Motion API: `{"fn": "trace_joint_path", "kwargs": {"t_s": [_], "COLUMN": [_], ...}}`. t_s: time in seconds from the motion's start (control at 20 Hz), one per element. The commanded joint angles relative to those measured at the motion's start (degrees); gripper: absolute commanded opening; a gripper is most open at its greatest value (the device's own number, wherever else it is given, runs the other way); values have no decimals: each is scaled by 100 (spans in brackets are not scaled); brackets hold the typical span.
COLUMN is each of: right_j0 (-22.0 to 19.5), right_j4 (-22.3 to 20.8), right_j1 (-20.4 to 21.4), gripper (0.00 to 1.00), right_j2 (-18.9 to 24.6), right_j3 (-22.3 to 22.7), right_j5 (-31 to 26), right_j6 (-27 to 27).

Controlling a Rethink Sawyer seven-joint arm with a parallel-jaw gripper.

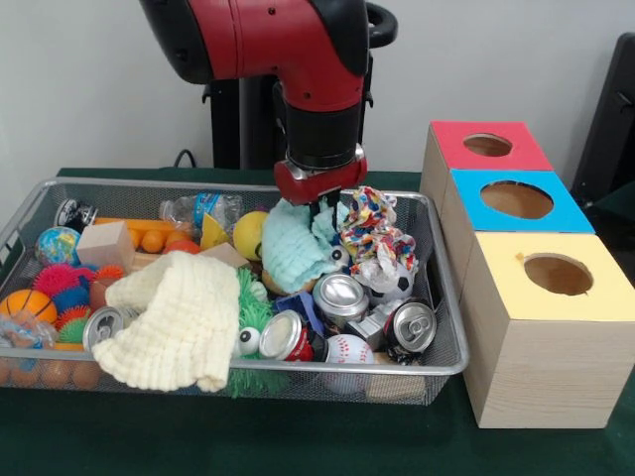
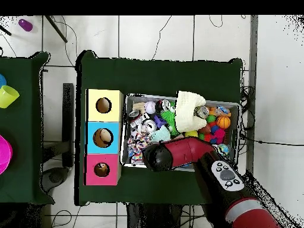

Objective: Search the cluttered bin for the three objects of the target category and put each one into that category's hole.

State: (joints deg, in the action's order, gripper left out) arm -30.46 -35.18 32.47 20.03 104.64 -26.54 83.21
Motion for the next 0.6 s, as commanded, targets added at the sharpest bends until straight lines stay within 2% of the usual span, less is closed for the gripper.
{"fn": "trace_joint_path", "kwargs": {"t_s": [0.05,0.2,0.6], "right_j0": [21,90,-221], "right_j4": [84,98,286], "right_j1": [-220,-236,-224], "gripper": [100,100,100], "right_j2": [-372,-488,-300], "right_j3": [-7,-23,-7], "right_j5": [738,853,844], "right_j6": [1216,1286,869]}}
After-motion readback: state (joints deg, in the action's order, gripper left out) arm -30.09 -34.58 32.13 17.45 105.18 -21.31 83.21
